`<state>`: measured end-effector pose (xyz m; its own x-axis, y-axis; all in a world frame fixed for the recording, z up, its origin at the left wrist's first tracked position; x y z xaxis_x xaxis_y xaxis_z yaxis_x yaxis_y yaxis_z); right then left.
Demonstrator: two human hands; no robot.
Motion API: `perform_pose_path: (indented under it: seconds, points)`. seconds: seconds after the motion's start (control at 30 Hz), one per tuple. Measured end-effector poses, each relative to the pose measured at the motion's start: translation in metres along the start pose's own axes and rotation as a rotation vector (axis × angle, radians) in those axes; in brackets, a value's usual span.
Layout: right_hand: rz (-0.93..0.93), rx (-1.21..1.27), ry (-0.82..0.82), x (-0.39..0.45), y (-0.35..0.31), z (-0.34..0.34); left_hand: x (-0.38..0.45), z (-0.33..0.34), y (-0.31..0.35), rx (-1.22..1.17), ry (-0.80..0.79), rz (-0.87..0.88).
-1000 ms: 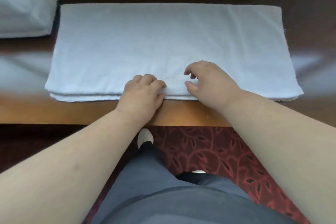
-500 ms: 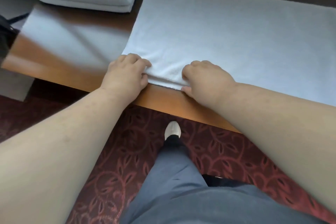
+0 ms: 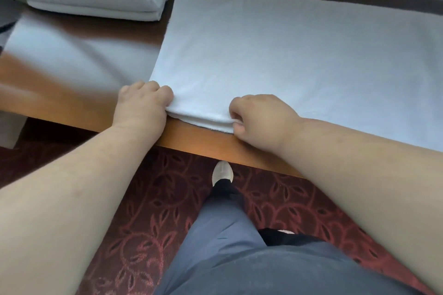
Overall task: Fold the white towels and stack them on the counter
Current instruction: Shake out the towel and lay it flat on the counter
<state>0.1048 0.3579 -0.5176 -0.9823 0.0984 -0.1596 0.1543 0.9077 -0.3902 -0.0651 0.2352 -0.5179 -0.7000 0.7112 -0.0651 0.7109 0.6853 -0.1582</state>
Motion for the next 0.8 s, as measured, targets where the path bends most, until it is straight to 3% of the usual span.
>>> perform_pose_path:
  seconds: [0.07,0.13,0.23,0.27,0.33,0.43,0.53,0.67,0.8]
  points:
    - [0.062,0.219,-0.034,-0.009,0.009,0.0,0.005,-0.003,0.002,0.056,-0.143,-0.042]
    - [0.14,0.42,0.116,-0.025,0.024,-0.013,0.008,-0.012,0.009,0.112,-0.273,-0.086]
    - [0.283,0.189,0.456,-0.069,0.068,-0.041,0.014,-0.043,0.055,-0.086,-0.219,-0.136]
    - [0.363,0.076,0.444,-0.086,0.084,-0.04,0.014,-0.054,0.086,-0.203,-0.136,-0.076]
    - [0.544,-0.004,0.257,-0.123,0.118,-0.019,0.006,-0.067,0.162,-0.373,-0.04,0.139]
    - [0.63,-0.022,0.119,-0.176,0.143,0.009,-0.02,-0.052,0.251,-0.428,-0.118,0.364]
    - [0.725,0.028,0.154,-0.222,0.156,0.011,-0.03,-0.038,0.278,-0.282,-0.061,0.447]
    - [0.92,0.119,0.232,-0.281,0.169,0.007,-0.022,-0.045,0.299,-0.177,-0.112,0.433]
    - [0.912,0.12,0.421,-0.29,0.173,-0.02,-0.036,-0.063,0.367,-0.265,-0.164,0.663]
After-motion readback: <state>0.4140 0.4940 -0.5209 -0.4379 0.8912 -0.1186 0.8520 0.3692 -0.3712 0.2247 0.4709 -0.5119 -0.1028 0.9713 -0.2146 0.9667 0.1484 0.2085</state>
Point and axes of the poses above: each hand's wrist, its own x-axis towards the middle knuckle, its own z-axis out of the palm, y = z × x, the point moved 8 cm from there along x, towards the middle knuckle, and after that the axes turned 12 degrees about -z, right-handed, at the moved point
